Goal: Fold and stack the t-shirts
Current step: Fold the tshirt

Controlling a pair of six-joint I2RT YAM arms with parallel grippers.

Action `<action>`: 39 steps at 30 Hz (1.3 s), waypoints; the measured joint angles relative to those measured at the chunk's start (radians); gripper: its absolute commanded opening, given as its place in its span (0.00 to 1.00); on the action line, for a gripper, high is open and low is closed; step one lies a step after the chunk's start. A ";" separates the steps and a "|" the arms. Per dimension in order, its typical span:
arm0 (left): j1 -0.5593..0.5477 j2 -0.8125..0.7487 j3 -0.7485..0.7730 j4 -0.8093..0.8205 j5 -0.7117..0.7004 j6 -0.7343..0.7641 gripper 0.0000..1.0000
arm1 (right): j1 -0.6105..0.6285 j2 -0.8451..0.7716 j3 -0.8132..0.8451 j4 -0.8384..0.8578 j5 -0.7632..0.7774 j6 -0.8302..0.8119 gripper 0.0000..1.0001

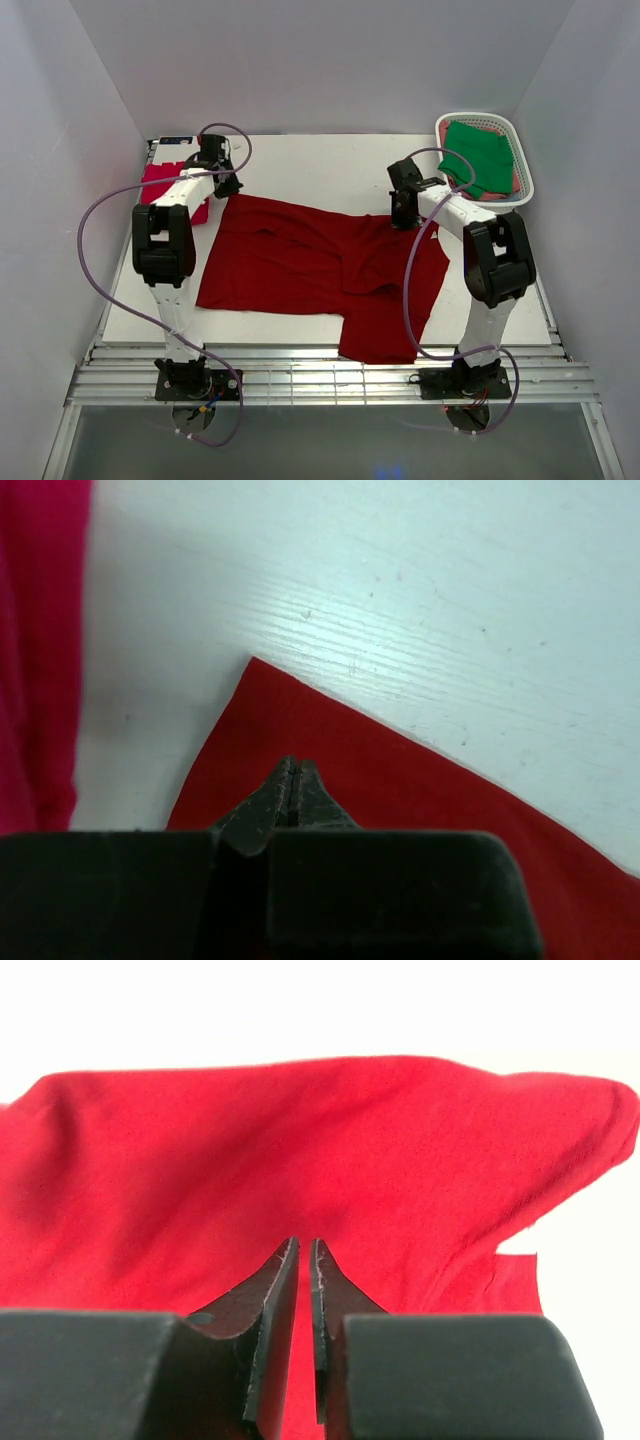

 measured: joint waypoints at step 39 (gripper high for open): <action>0.013 0.183 0.195 0.070 0.015 0.002 0.31 | -0.199 0.370 0.488 0.035 -0.175 -0.111 0.25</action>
